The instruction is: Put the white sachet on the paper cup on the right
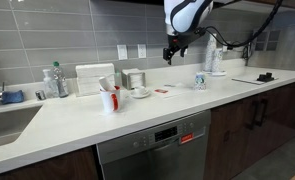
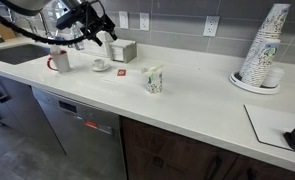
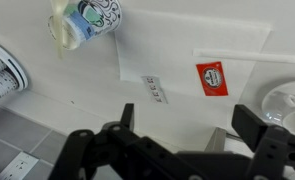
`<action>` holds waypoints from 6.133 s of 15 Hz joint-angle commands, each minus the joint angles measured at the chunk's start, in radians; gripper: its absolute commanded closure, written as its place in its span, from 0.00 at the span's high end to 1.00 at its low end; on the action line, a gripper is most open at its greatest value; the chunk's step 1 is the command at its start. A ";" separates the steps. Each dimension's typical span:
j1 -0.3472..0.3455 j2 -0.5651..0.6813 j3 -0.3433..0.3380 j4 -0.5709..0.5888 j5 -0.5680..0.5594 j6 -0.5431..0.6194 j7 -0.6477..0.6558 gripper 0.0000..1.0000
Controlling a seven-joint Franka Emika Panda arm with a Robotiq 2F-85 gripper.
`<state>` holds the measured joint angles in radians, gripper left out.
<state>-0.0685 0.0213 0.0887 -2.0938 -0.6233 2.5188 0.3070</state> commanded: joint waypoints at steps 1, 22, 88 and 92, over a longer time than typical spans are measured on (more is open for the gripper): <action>0.032 -0.001 -0.033 0.001 0.005 -0.001 -0.005 1.00; 0.044 0.505 -0.167 0.381 -0.284 0.198 0.035 1.00; 0.091 0.715 -0.229 0.673 0.176 -0.026 -0.341 0.61; 0.079 0.748 -0.231 0.699 0.188 0.029 -0.339 0.64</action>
<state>0.0215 0.7354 -0.1373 -1.4164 -0.4664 2.4967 -0.0329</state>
